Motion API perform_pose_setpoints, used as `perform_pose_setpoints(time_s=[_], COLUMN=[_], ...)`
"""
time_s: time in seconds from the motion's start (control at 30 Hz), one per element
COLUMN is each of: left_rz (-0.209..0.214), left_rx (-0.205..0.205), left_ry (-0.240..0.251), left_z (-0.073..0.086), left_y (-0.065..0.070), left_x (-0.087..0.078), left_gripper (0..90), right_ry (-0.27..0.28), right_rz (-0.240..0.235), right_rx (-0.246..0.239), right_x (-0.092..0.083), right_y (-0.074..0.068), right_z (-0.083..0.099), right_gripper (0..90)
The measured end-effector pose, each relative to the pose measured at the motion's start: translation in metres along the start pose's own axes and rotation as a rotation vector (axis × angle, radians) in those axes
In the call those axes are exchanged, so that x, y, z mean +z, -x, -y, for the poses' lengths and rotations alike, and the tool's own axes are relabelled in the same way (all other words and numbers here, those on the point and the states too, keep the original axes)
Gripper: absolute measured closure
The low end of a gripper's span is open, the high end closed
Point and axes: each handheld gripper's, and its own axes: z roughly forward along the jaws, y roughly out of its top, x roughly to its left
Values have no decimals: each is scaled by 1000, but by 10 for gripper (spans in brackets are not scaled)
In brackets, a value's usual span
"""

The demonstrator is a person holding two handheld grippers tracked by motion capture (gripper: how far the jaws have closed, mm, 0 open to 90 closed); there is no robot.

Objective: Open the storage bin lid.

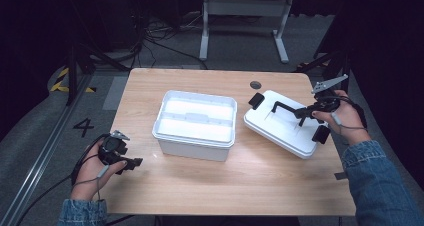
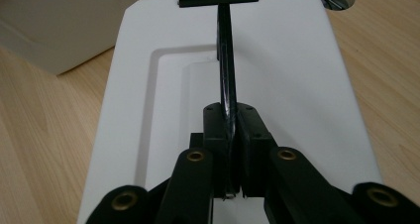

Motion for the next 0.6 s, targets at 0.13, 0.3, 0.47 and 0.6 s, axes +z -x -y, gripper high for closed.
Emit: perform_pose_setpoints(time_s=[0.13,0.3,0.47,0.6], left_rz=[1,-2,-1,2], left_rx=[-1,3,2,-7], left_ry=[-2,-3,-3,-5], left_z=[0,0,0,1], left_y=[0,-2,-2,-2], left_x=[0,1,1,2], left_gripper=[271,271,271,270], right_ry=[-6,-19,-35,-40], right_rz=[-4,-4,4,1], right_rx=[5,14,16,12], right_x=[8,18,26,31], right_y=[0,1,2,2], right_z=[5,13,18,19], right_gripper=[852,851,851,851])
